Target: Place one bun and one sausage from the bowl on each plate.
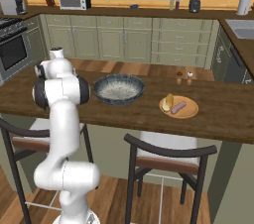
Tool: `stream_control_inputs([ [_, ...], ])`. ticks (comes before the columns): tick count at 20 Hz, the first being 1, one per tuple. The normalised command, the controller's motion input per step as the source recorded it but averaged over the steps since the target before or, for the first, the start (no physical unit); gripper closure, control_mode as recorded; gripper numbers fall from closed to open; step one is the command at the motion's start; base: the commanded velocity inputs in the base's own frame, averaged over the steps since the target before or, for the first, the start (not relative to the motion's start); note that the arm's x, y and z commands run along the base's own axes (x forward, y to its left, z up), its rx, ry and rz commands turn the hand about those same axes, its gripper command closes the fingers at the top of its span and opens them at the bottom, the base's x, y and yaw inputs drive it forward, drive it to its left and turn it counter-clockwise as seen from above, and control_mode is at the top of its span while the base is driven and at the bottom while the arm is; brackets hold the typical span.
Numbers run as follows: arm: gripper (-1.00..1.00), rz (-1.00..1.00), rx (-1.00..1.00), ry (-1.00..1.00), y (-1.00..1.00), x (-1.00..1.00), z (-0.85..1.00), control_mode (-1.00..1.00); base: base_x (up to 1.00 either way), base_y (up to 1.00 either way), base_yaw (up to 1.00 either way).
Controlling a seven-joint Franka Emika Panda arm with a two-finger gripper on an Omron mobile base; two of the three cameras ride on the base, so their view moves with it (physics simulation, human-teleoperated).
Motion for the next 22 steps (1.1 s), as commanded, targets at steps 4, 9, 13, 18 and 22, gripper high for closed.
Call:
stream_control_inputs([
  [4,-1.00,-0.13,0.27,-0.13,-1.00,-1.00,0.40,-1.00,0.00,0.00,0.00],
  [9,-1.00,-0.01,0.42,-0.35,-1.00,-1.00,0.51,-1.00,0.00,0.00,0.00],
  [13,-1.00,0.00,0.49,-0.37,-0.94,-1.00,0.15,-1.00,0.00,0.00,0.00],
  [18,-1.00,0.00,0.37,-0.54,-0.90,-1.00,-0.08,-1.00,0.00,0.00,0.00],
  [22,-1.00,-0.03,0.10,-0.55,-0.87,-1.00,0.16,-1.00,0.00,0.00,0.00],
])
